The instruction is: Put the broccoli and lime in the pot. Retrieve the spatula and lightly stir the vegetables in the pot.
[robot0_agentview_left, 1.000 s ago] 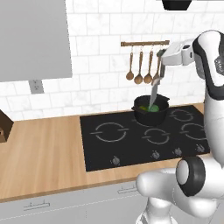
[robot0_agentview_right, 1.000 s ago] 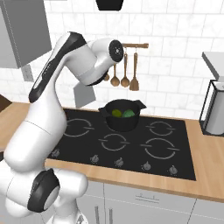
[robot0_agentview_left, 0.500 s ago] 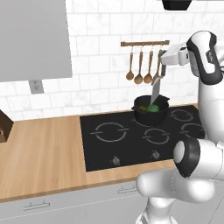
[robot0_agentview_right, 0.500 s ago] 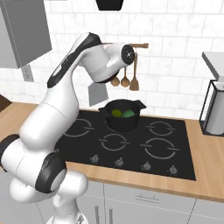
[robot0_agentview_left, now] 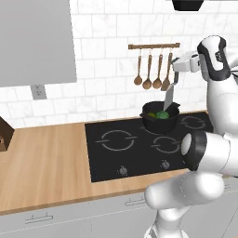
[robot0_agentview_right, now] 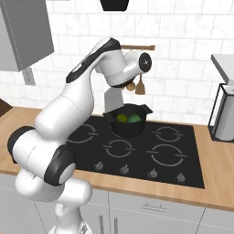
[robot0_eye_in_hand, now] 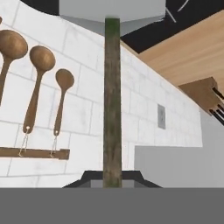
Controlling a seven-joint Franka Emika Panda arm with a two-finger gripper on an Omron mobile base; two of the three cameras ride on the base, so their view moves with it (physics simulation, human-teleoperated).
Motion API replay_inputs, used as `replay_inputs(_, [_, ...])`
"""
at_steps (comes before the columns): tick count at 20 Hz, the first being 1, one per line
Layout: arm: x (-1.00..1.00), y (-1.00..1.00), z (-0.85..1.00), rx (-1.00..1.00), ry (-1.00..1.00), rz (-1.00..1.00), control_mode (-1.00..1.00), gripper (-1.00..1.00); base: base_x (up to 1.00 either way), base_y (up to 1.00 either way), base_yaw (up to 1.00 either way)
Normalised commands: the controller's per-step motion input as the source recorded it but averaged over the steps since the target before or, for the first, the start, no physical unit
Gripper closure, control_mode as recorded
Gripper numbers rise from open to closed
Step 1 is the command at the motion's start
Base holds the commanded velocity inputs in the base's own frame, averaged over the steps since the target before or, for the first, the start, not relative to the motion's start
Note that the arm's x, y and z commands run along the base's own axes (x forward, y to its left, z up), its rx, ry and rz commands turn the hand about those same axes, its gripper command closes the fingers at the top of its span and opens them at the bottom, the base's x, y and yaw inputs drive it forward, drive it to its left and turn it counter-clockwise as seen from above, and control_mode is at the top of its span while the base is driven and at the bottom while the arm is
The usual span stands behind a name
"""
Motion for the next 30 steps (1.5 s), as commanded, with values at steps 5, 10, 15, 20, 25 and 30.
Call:
replay_inputs(5, [0.45, -0.22, -0.26, 0.00, 0.00, -0.05, -1.00, 1.00, 0.00, 0.00, 0.00])
replay_inputs(10, [0.55, -0.13, -0.22, 0.00, 0.00, -0.04, -1.00, 1.00, 0.00, 0.00, 0.00])
replay_inputs(15, [0.26, -0.11, -0.26, 0.00, 0.02, -0.01, -1.00, 1.00, 0.00, 0.00, 0.00])
replay_inputs(20, [0.05, -0.01, -0.25, 0.01, 0.05, 0.00, -1.00, 1.00, 0.00, 0.00, 0.00])
replay_inputs(25, [0.31, -0.05, -0.19, 0.00, 0.00, 0.00, -1.00, 1.00, 0.00, 0.00, 0.00])
replay_inputs(30, [0.36, -0.03, -0.28, 0.00, 0.00, 0.00, -1.00, 1.00, 0.00, 0.00, 0.00])
